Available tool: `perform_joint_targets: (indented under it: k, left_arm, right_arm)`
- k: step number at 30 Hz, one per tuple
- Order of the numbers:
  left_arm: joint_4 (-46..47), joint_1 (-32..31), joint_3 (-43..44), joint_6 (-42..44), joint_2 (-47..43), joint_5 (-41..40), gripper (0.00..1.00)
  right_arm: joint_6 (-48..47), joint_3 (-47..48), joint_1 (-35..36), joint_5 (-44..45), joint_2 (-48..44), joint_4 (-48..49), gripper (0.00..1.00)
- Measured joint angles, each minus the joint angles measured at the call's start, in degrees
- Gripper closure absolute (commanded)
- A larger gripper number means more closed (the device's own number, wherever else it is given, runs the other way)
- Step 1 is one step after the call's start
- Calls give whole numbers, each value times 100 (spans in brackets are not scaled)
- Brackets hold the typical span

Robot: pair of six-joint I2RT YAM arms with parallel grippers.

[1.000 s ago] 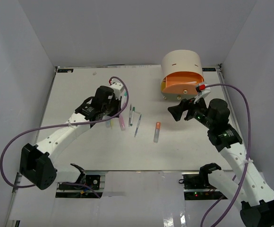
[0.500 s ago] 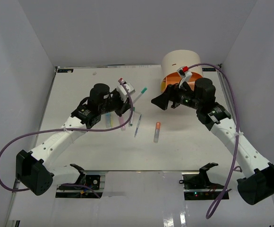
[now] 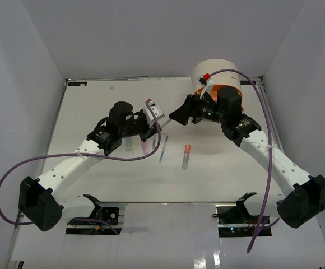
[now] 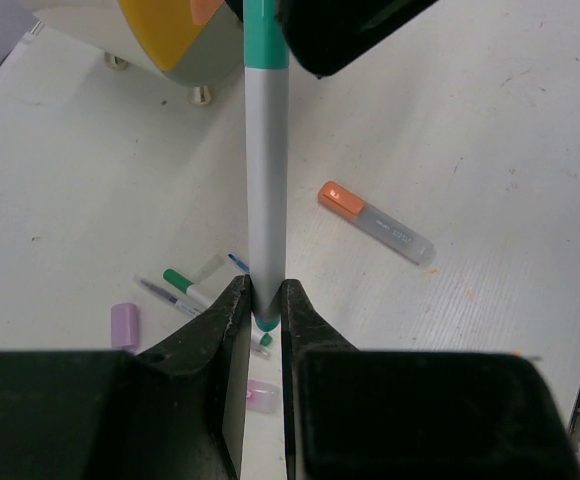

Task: Sort the stationery into containers
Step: Place the pen in the drawer.

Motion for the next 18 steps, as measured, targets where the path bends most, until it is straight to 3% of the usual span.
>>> perform_joint_targets:
  k: [18]
  left_arm:
    - [269,-13,-264,13,-96,13,100]
  right_arm:
    - [109,33,195,94,208,31,73]
